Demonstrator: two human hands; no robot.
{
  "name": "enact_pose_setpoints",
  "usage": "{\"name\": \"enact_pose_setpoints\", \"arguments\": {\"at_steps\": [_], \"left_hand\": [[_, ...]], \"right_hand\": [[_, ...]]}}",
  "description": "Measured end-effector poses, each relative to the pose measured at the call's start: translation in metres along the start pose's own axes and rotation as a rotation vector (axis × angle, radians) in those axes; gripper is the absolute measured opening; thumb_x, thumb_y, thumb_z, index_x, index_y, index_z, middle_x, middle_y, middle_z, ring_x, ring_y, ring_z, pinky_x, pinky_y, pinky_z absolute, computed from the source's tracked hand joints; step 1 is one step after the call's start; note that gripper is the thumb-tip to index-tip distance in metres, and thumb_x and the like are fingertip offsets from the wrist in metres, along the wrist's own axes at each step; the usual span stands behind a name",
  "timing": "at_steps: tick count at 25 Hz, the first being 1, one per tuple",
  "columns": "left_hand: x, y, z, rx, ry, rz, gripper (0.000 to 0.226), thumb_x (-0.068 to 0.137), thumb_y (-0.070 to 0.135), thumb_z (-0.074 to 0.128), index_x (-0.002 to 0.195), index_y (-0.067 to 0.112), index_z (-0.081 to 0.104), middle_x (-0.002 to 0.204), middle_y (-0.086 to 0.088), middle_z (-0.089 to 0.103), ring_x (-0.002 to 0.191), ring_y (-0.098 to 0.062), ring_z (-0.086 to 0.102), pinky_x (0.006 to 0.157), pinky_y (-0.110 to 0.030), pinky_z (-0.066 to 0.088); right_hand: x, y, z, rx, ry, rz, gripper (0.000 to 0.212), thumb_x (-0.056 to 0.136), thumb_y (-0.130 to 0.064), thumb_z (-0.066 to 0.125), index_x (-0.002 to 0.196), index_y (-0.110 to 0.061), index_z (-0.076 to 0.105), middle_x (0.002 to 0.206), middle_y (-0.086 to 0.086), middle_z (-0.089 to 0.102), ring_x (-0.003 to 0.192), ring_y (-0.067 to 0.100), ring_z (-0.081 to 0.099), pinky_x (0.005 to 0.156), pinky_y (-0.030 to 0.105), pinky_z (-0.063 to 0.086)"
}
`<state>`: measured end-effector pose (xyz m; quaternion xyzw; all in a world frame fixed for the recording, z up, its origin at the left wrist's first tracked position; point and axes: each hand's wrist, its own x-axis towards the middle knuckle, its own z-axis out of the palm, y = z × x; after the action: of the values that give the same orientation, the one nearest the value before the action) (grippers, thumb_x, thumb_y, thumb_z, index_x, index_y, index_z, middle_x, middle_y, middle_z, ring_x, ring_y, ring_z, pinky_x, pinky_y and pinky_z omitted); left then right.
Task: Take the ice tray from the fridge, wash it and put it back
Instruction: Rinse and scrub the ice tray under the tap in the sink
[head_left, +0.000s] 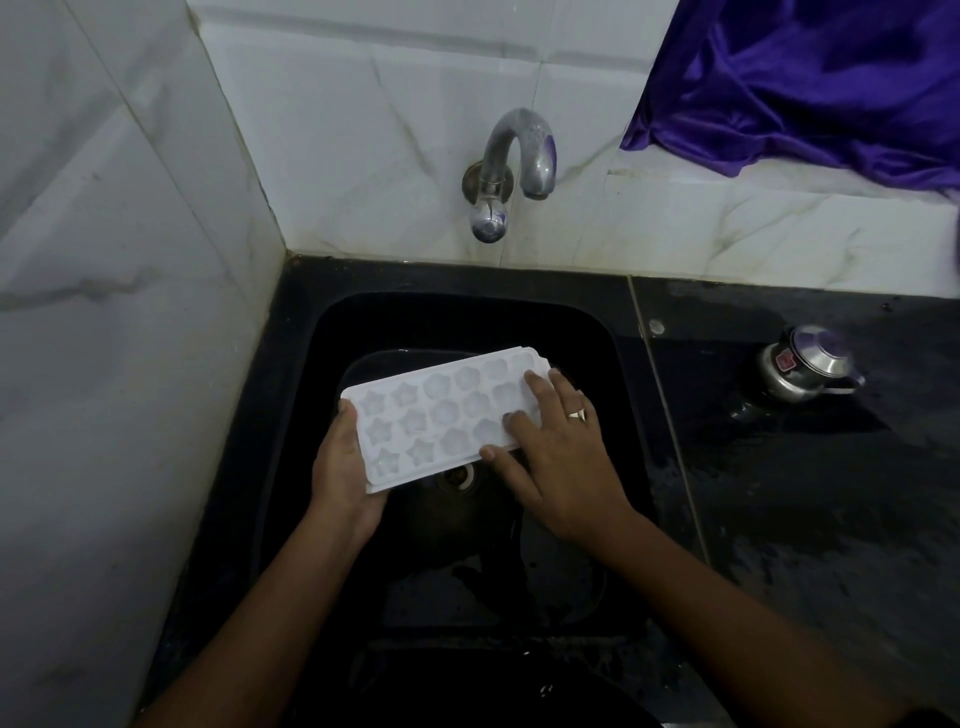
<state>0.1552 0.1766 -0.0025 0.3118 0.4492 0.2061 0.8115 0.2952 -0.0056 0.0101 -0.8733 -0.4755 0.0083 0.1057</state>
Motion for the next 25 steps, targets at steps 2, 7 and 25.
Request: {"name": "enact_pose_setpoints", "arguments": {"at_steps": [2, 7, 25], "left_hand": [[0.004, 0.003, -0.006, -0.009, 0.011, 0.014, 0.055, 0.112, 0.051, 0.036, 0.133, 0.011, 0.067, 0.123, -0.011, 0.078, 0.11, -0.029, 0.077, 0.086, -0.046, 0.058], [0.002, -0.001, -0.002, 0.012, -0.022, -0.003, 0.057, 0.111, 0.052, 0.036, 0.137, 0.01, 0.065, 0.127, -0.013, 0.076, 0.115, -0.032, 0.075, 0.093, -0.05, 0.058], [0.003, -0.002, -0.002, 0.008, -0.021, 0.003, 0.057, 0.112, 0.053, 0.035, 0.134, 0.011, 0.066, 0.124, -0.012, 0.077, 0.111, -0.03, 0.076, 0.089, -0.048, 0.058]], "right_hand": [[-0.007, 0.008, 0.0, -0.041, -0.031, -0.067, 0.066, 0.102, -0.072, 0.024, 0.136, -0.026, 0.058, 0.165, 0.017, 0.032, 0.157, 0.039, 0.018, 0.123, 0.065, 0.021], [0.002, 0.008, -0.007, 0.027, 0.027, 0.025, 0.06, 0.103, -0.068, 0.03, 0.12, -0.024, 0.067, 0.162, 0.018, 0.037, 0.156, 0.039, 0.022, 0.123, 0.063, 0.022], [-0.003, 0.001, -0.002, 0.046, 0.032, -0.007, 0.062, 0.103, -0.067, 0.032, 0.126, -0.019, 0.063, 0.162, 0.019, 0.037, 0.155, 0.039, 0.024, 0.12, 0.064, 0.027]]}}
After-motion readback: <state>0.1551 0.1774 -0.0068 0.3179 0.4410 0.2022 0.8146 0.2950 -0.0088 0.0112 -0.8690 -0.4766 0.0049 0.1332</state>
